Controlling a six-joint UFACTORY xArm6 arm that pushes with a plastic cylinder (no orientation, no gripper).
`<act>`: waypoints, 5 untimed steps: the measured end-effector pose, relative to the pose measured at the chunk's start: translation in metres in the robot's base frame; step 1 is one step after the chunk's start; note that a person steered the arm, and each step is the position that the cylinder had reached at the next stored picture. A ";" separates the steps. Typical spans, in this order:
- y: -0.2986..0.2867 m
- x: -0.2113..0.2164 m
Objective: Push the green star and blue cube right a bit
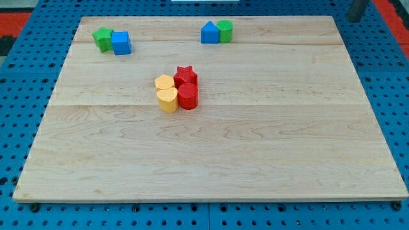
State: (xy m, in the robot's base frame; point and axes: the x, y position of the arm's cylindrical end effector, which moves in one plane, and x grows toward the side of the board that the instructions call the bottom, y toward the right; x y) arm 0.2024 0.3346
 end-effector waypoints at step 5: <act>-0.084 0.061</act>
State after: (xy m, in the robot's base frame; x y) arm 0.2636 0.2510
